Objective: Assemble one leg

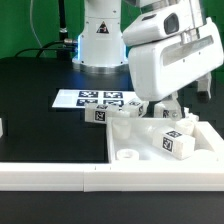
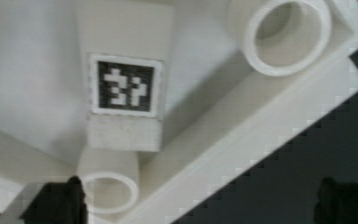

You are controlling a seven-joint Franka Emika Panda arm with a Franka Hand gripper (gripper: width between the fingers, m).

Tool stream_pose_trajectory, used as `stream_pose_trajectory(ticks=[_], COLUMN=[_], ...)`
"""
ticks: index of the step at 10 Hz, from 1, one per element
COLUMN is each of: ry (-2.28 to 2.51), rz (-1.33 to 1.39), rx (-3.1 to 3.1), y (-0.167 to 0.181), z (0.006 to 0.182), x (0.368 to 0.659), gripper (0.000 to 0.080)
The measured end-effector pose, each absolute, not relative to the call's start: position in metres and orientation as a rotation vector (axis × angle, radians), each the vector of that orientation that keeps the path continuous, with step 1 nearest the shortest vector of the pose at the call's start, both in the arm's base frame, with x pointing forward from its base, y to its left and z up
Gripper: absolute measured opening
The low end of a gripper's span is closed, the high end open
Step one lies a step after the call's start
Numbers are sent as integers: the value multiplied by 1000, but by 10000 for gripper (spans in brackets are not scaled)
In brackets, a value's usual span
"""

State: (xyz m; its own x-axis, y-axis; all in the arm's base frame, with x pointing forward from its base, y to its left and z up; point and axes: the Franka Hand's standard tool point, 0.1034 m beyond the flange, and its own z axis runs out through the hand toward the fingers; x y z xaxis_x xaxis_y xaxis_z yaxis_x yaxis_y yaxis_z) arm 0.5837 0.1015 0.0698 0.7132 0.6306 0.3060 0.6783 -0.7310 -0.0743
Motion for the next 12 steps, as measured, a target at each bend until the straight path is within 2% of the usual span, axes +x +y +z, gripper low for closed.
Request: stream_pose_trajectory(ticks=[2,5,7,10,12], ry=[-993,-1017,-1013,-1008,-1008], rz=[-386,-422,-409,-400,-400], rx=[-2760,-2746,-2740,-2737,-2737], y=[106,90,82,82,82], z=[65,29,18,14,13], x=[591,587,586,584,584], gripper=[649,649,649,623,272])
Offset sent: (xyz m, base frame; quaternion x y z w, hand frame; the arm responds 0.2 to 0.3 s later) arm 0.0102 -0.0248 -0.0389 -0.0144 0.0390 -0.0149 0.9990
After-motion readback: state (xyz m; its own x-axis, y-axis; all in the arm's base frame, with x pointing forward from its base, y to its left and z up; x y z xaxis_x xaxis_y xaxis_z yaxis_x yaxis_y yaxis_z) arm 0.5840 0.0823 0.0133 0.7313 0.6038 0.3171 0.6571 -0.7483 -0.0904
